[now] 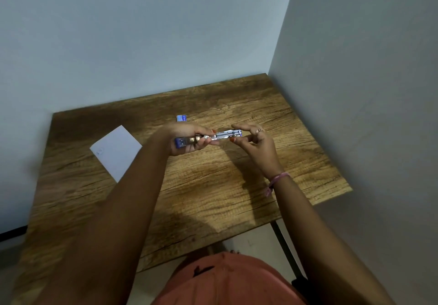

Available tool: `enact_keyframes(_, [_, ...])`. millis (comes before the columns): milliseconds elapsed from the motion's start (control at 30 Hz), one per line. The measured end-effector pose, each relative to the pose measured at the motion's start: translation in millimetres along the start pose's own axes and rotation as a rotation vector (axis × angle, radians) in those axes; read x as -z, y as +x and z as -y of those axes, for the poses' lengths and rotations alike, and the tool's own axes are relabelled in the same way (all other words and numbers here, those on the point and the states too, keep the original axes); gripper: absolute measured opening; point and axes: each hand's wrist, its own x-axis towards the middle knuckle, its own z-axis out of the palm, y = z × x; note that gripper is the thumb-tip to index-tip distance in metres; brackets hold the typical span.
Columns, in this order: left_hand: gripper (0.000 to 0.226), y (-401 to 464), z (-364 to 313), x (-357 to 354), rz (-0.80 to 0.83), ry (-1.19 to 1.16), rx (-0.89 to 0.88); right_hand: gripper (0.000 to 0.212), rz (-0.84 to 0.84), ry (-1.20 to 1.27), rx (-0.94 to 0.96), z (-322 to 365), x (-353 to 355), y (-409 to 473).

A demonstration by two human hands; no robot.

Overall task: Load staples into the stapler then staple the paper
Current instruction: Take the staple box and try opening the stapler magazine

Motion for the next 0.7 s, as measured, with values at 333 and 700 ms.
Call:
enact_keyframes(333, [0.032,-17.7,4.2,-1.3,0.025,-0.182,-0.216,0.024,-0.117,0.203,-0.171,-20.7,-11.2,-3.4])
enact_keyframes(700, [0.022,-19.9,4.6,-2.7,-0.079,-0.234,-0.285,0.034,-0.051,0.157,-0.16,-12.3,-13.7,0.5])
